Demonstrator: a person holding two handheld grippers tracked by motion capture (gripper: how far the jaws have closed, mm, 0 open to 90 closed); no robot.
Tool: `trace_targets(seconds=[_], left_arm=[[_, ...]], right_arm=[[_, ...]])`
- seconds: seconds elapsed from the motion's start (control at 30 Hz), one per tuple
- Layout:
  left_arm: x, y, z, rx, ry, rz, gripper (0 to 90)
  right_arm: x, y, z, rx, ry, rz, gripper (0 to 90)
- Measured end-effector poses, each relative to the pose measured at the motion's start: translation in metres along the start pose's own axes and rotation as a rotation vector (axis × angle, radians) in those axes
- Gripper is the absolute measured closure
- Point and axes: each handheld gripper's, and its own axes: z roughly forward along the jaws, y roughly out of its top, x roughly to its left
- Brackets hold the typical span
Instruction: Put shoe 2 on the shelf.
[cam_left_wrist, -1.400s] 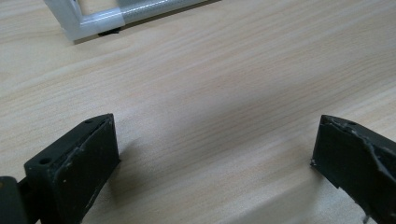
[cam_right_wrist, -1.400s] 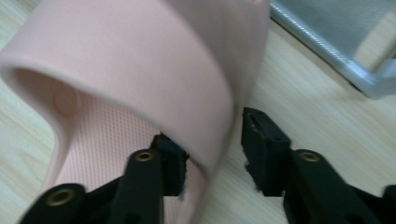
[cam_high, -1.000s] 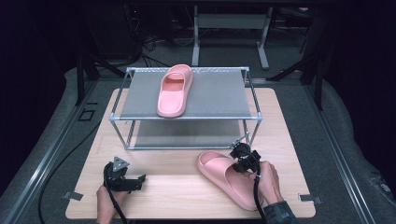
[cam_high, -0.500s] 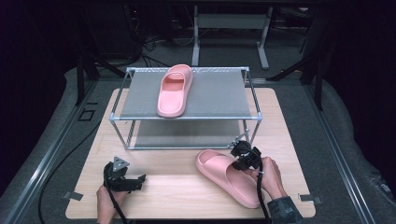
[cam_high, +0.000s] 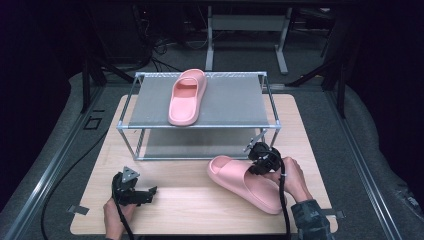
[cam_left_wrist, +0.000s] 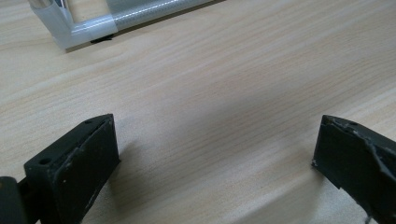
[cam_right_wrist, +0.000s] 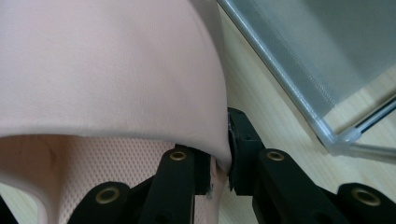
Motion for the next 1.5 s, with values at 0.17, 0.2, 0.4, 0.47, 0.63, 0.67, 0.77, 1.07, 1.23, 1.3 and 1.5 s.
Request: trace_targets(seconds=[0.17,0.2,0.4,0.47,0.63,0.67,0.77,1.07,1.23,1.3,1.5], left_arm=[[0.000,0.000,0.000,-0.001,0.002,-0.003,0.0],[0.000,0.000,0.000,-0.001,0.002,-0.002,0.0],[0.000,0.000,0.001,-0.002,0.002,-0.003,0.0],[0.000,0.000,0.001,-0.002,0.002,-0.003,0.0],[0.000,0.001,0.000,0.001,0.002,-0.001,0.2],[0.000,0.000,0.000,-0.001,0.004,-0.001,0.1],[0.000,0.000,0.000,-0.001,0.004,-0.001,0.1],[0.000,0.001,0.001,-0.002,0.004,-0.001,0.2],[0.000,0.001,0.001,-0.002,0.007,-0.003,0.3],[0.000,0.001,0.001,-0.002,0.007,-0.004,0.3],[0.000,0.001,0.001,-0.002,0.007,-0.003,0.3]], right_arm=[[-0.002,0.008,-0.005,0.000,0.008,-0.053,81.7],[-0.001,0.010,-0.006,0.000,0.015,-0.059,81.7],[0.000,0.019,-0.011,0.002,0.015,-0.091,81.7],[0.001,0.021,-0.015,-0.006,0.015,-0.100,81.7],[0.001,0.027,-0.020,-0.017,0.019,-0.120,81.8],[0.001,0.028,-0.021,-0.015,0.016,-0.120,81.7],[0.001,0.030,-0.023,-0.017,0.016,-0.130,81.8],[-0.002,0.041,-0.035,-0.024,0.038,-0.164,81.9],[0.000,0.047,-0.053,-0.048,0.051,-0.194,82.1],[-0.002,0.050,-0.059,-0.057,0.053,-0.205,82.1],[-0.004,0.059,-0.074,-0.063,0.050,-0.230,82.1]])
